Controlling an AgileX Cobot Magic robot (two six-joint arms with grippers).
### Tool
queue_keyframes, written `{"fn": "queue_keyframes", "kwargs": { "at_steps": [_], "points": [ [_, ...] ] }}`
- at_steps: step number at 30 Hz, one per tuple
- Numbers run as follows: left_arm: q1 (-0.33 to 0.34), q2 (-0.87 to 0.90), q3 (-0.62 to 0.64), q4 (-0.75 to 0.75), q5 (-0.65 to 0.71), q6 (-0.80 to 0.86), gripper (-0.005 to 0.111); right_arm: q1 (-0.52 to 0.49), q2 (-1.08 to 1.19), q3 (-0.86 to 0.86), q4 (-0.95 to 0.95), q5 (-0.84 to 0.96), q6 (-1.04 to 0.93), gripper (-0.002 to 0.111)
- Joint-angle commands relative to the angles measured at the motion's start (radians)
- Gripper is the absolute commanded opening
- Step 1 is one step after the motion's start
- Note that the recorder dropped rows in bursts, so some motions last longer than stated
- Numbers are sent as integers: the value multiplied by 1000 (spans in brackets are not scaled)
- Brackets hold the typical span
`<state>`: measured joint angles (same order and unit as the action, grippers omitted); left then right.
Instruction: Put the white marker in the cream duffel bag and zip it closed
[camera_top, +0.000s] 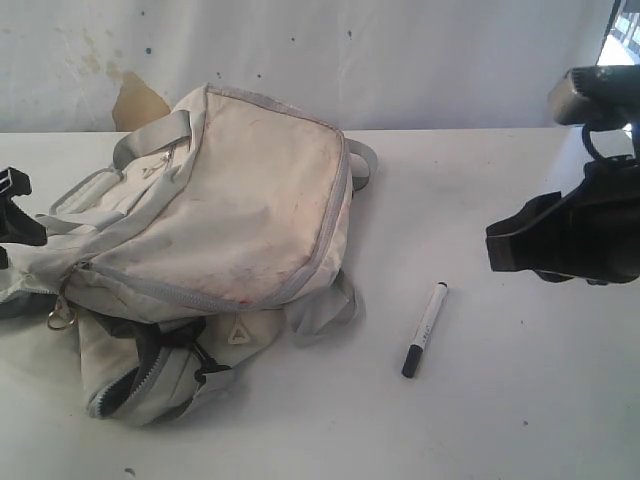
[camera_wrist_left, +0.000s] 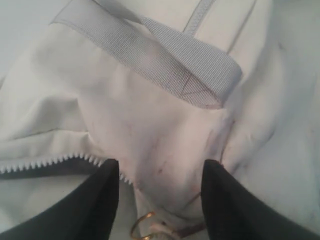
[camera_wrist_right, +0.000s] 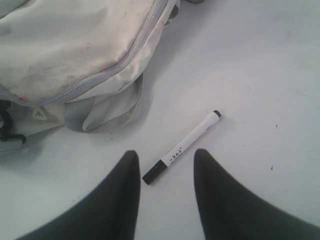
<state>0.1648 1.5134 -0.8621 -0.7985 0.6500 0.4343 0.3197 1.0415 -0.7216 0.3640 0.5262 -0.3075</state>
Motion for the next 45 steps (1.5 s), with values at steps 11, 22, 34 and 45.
{"fn": "queue_keyframes", "kwargs": {
  "at_steps": [11, 22, 34, 45],
  "points": [
    [52, 121, -36, -107, 112, 451, 53, 2, 0, -5, -15, 40, -10, 34],
    [52, 121, -36, -102, 112, 831, 56, 2, 0, -5, -17, 22, -10, 34],
    [47, 121, -15, -13, 125, 1106, 69, 2, 0, -5, -16, -5, -10, 34],
    [-39, 122, 66, -79, -77, 1413, 67, 2, 0, -5, 29, 20, -10, 34]
  ]
}}
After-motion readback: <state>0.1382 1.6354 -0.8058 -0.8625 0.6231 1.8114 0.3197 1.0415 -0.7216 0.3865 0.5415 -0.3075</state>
